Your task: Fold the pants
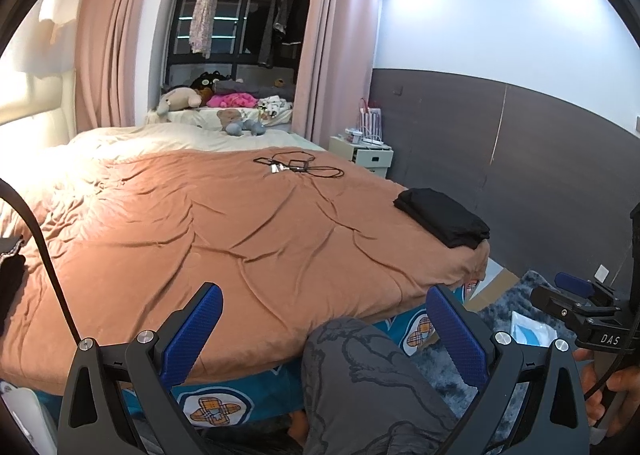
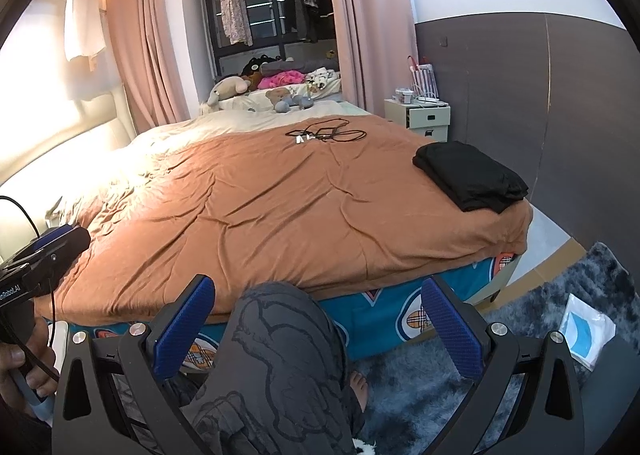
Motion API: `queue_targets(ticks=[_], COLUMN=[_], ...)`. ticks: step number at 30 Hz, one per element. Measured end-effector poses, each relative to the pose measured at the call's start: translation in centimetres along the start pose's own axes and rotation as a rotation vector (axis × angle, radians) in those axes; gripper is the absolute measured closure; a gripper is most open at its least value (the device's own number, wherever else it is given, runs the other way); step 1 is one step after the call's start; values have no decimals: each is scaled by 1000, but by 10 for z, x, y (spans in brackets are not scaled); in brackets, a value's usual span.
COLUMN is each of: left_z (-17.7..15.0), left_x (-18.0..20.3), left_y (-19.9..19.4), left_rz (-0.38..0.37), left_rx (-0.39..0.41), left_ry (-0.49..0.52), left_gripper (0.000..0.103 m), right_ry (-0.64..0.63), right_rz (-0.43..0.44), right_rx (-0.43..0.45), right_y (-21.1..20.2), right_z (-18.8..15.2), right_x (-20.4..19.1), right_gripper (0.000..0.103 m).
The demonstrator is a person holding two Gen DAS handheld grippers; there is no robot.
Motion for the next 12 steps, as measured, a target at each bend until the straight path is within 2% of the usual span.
queue_targets(ticks=[12], left_z=[1], left_x=[1], left_y=[-5], left_rz=[6], left_rx=[8], left_ry=[4], left_gripper=[1], right_ry=[8], right_rz=[4], right_rx=[-6], right_y=[3], right_z=[0], right_x=[3], right_gripper=[0])
Point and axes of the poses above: each gripper's, at about its wrist camera, not at the fingertips, and y roughly the way its jaws point, x to its right, z to its top, the point moved 4 cm from there along y, roughly the way its jaws point, and after that the axes turned 7 degrees about -y, right-handed, at the moved point
